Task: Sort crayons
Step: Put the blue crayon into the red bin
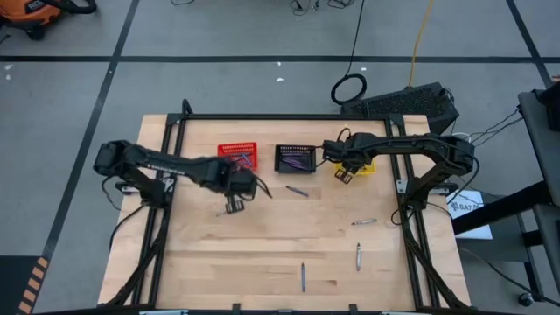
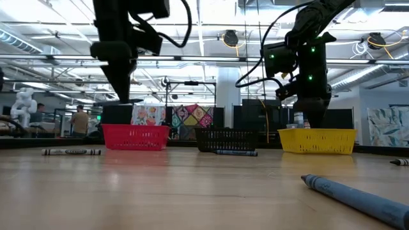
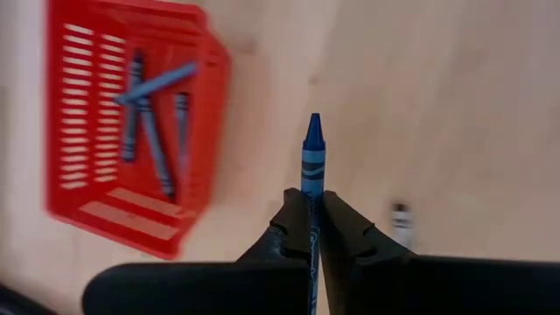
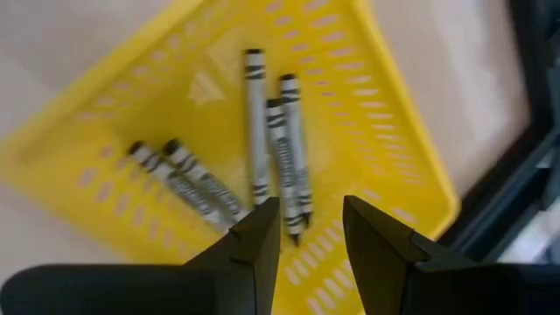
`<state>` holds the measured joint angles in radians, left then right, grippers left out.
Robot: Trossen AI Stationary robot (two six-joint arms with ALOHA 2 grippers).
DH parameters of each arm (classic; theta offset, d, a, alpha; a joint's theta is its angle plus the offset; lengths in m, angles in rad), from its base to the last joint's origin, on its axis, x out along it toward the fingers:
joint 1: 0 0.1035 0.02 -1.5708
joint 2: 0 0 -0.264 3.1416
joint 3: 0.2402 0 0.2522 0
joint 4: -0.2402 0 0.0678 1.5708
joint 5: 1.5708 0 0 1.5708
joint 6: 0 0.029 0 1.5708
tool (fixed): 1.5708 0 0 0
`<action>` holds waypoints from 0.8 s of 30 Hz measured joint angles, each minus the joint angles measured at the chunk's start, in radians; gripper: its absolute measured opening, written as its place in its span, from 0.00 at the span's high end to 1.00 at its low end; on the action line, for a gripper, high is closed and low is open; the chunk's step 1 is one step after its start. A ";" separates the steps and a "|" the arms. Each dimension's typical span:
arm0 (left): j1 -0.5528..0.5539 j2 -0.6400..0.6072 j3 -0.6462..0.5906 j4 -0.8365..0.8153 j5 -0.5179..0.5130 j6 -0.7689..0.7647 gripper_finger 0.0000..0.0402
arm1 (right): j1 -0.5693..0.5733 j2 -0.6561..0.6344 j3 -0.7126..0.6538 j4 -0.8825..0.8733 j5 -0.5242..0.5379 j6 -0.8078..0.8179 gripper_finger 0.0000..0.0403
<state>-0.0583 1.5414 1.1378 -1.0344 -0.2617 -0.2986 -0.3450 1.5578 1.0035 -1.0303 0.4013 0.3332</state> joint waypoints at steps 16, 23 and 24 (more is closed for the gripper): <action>0.367 0.000 0.001 0.096 0.029 0.437 1.00 | 0.038 0.000 0.176 -0.285 0.018 0.119 0.72; 0.476 -0.001 0.001 0.130 0.164 0.515 1.00 | 0.142 -0.001 0.333 -0.546 0.015 0.209 0.72; 0.484 -0.001 0.001 0.139 0.182 0.524 1.00 | 0.162 -0.012 0.341 -0.539 0.011 0.225 0.72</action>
<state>0.4256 1.5406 1.1385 -0.8949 -0.0801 0.2251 -0.1835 1.5459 1.3443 -1.5695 0.4122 0.5578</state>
